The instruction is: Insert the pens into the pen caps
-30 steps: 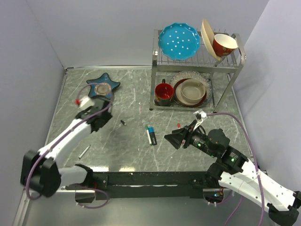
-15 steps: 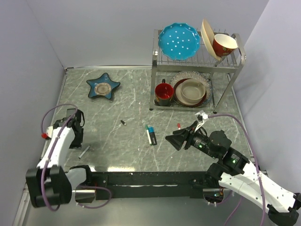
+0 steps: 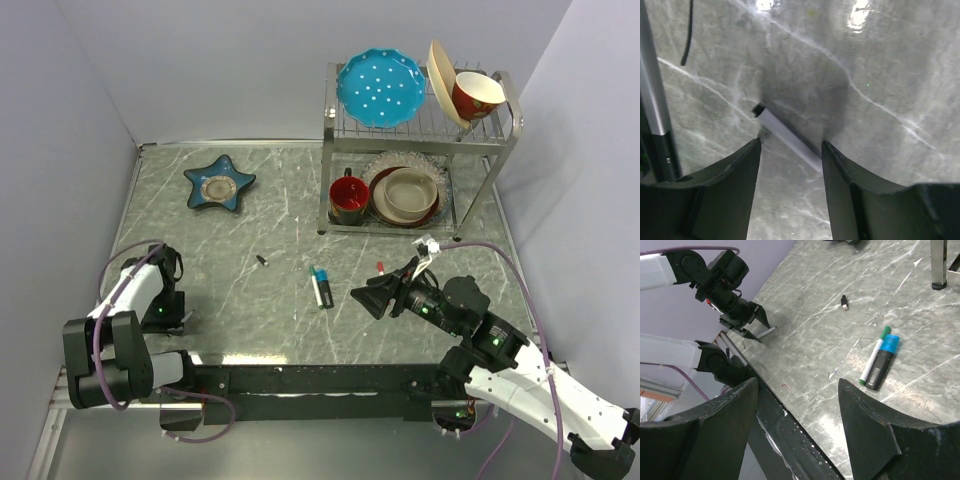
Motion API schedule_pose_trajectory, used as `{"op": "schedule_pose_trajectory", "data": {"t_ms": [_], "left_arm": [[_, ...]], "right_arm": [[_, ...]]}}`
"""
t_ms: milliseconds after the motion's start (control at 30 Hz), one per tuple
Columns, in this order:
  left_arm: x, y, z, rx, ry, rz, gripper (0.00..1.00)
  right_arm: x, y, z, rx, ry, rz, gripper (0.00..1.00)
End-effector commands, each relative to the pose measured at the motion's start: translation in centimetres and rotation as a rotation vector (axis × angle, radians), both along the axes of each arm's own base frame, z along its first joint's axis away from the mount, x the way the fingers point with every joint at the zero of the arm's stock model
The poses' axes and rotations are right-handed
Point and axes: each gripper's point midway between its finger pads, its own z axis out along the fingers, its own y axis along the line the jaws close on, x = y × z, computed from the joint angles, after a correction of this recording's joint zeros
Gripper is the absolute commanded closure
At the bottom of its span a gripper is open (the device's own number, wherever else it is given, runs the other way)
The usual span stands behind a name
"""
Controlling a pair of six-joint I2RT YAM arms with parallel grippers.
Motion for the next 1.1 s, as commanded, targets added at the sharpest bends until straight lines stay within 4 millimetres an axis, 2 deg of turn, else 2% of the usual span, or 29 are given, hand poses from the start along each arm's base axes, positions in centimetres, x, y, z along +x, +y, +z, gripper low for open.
{"op": "schedule_pose_trajectory", "data": {"t_ms": [0,100,133,200,333,400,433,467,633,767,933,1067], "left_arm": [[0.7,0.2,-1.3,-0.002,-0.013,0.056,0.45],[0.8,0.0,-2.1,-0.016,0.002,0.051,0.52],[0.8,-0.2,-2.2,-0.033,0.003,0.052,0.58],[0.7,-0.6,-2.5,-0.052,0.006,0.049,0.61],[1.4,-1.5,-1.8,-0.09,-0.056,0.033,0.73],[1.9,-2.7,-1.4,-0.117,-0.099,0.013,0.79],[2.4,-3.2,-0.9,-0.121,-0.141,0.001,0.93],[2.7,-4.5,-0.7,-0.136,-0.164,-0.021,0.99],[3.9,-9.1,0.3,-0.209,-0.231,-0.093,0.99],[4.6,-13.7,1.2,-0.238,-0.225,-0.193,0.99],[6.0,-19.4,1.3,-0.282,-0.203,-0.31,0.99],[6.2,-21.1,1.0,-0.24,-0.142,-0.384,0.99]], "right_arm": [[0.0,0.3,1.7,0.038,-0.048,0.013,0.27],[0.0,0.2,1.7,0.025,-0.047,0.012,0.27],[0.0,0.1,1.6,0.024,-0.045,0.008,0.27],[0.1,0.0,1.8,0.03,-0.053,0.0,0.27],[-0.1,0.1,2.1,0.041,-0.056,0.012,0.27],[0.0,0.3,2.0,0.038,-0.052,0.015,0.27],[0.0,0.3,2.0,0.04,-0.048,0.016,0.27],[0.0,0.4,2.0,0.04,-0.045,0.017,0.27],[-0.3,0.4,2.5,0.063,-0.046,0.025,0.27],[-0.5,0.1,2.7,0.077,-0.045,0.019,0.27],[-0.7,-0.2,3.1,0.091,-0.045,0.017,0.27],[-0.8,-0.4,2.9,0.083,-0.037,0.009,0.27]]}}
